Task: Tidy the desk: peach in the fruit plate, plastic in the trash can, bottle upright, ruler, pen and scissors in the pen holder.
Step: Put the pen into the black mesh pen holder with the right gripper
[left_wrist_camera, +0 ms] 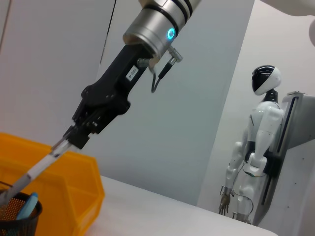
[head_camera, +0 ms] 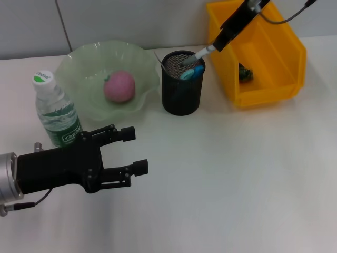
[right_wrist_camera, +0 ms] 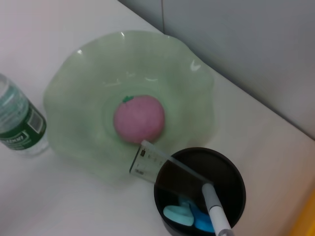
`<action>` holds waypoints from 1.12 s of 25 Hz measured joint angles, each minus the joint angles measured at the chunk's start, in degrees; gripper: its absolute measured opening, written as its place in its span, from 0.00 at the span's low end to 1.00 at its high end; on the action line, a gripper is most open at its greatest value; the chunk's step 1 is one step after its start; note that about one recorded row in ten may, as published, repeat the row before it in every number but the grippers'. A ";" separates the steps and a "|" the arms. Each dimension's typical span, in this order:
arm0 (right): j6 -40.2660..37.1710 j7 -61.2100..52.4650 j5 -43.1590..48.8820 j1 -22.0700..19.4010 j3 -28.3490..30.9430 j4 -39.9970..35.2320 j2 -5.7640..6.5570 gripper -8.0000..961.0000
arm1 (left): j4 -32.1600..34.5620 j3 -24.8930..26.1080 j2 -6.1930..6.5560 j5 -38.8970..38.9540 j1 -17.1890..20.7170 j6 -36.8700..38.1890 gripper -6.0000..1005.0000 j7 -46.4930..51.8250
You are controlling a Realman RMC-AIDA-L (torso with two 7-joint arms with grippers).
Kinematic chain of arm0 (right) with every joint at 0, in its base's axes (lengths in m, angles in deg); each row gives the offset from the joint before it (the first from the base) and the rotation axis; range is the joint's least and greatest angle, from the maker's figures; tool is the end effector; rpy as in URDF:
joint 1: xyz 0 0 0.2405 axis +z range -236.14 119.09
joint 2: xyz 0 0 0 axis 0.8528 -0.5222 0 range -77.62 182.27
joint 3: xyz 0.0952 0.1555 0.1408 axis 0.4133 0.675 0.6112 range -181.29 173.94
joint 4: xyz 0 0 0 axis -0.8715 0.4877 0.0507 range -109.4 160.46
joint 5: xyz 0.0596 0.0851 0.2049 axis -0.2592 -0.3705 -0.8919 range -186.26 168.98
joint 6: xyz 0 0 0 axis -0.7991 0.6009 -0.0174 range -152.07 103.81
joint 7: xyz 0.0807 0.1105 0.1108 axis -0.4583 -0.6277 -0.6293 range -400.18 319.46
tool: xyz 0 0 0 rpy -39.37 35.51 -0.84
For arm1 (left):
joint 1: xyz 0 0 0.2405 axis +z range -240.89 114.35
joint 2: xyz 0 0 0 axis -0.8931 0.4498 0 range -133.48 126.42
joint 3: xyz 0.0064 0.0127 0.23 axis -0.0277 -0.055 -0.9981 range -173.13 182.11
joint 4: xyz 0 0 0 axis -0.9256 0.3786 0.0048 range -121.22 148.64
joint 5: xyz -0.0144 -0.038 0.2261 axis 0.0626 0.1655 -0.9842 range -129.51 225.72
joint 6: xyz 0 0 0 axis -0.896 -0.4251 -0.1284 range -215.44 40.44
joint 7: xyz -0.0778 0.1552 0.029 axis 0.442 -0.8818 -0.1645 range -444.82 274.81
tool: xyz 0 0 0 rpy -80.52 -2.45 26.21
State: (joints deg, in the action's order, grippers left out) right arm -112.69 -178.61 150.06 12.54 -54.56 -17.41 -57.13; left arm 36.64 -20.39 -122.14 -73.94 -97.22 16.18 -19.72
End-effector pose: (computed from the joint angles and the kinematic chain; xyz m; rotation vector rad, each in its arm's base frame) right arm 0.0874 0.4732 0.0462 -2.5777 0.8543 -0.4202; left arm -0.2208 0.3020 -0.0315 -2.8252 -0.4922 -1.0834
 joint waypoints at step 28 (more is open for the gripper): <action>10.04 -3.57 -0.73 -3.27 -4.86 -6.73 -6.33 0.50 | -0.90 0.01 0.27 -0.06 0.99 -0.33 0.86 0.01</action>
State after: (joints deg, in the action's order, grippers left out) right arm -102.65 -182.18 149.32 9.26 -59.42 -24.13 -63.46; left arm 35.74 -20.38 -121.87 -74.00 -96.23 15.86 -19.71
